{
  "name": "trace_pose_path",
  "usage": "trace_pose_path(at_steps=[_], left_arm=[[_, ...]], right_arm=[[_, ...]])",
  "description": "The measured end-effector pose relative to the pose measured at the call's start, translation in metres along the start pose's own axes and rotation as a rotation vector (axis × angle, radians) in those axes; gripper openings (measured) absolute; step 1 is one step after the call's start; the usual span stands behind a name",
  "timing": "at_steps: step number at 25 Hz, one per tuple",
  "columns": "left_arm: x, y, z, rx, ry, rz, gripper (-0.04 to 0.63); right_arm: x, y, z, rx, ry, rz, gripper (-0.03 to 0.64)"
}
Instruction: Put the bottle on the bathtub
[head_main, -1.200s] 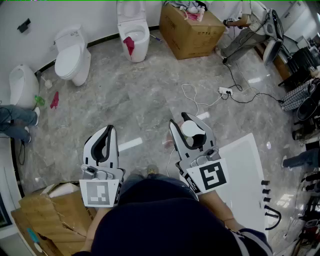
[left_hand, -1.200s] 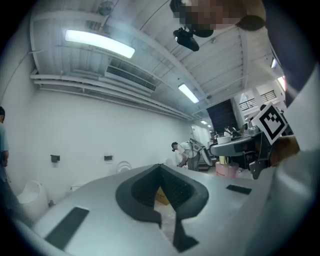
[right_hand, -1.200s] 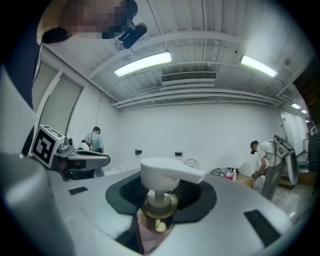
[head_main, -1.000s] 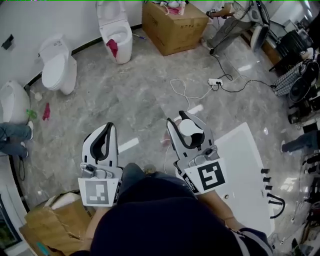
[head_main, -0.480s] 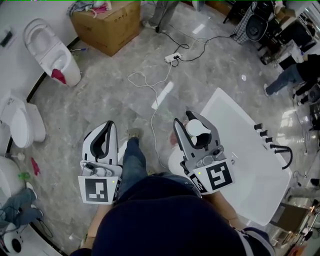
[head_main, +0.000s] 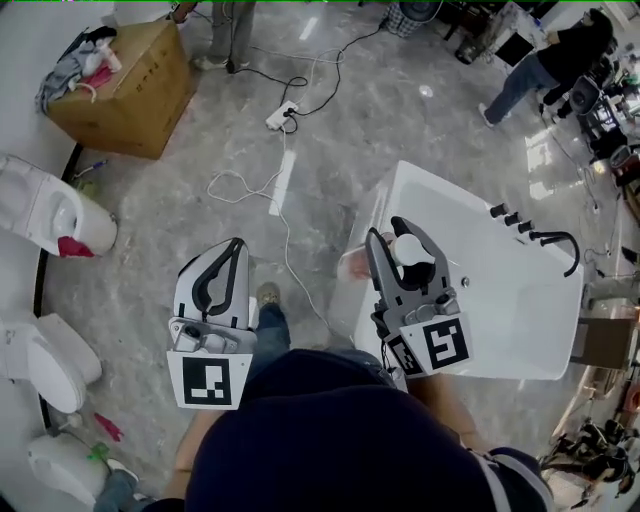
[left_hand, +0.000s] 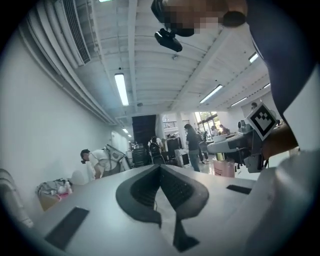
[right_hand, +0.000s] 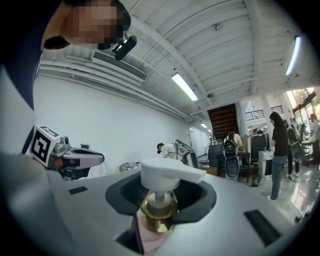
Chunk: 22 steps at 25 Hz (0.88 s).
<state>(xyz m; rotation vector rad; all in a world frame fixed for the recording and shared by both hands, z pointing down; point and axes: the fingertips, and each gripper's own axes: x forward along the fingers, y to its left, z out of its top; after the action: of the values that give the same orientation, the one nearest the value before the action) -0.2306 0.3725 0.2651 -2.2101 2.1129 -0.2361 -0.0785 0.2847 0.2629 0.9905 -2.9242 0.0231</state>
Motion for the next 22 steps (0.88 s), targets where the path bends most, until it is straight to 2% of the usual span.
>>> trace_pose_path(at_steps=[5,11,17,22], left_arm=[[0.061,0.034,-0.006,-0.022,-0.014,-0.122,0.021],[0.127,0.04,-0.023,0.0,-0.027,-0.286,0.023],[0.174,0.031,-0.037,-0.068,-0.002,-0.388,0.023],[0.225,0.021,-0.036,-0.074,0.002,-0.42,0.022]], right_arm=[[0.042,-0.02,-0.005,0.029,0.018,-0.127,0.149],[0.057,-0.055,-0.015,0.033,0.033,-0.296,0.149],[0.058,-0.089,-0.026,0.052,0.081,-0.417,0.149],[0.074,-0.137,-0.036,0.07,0.102,-0.449,0.149]])
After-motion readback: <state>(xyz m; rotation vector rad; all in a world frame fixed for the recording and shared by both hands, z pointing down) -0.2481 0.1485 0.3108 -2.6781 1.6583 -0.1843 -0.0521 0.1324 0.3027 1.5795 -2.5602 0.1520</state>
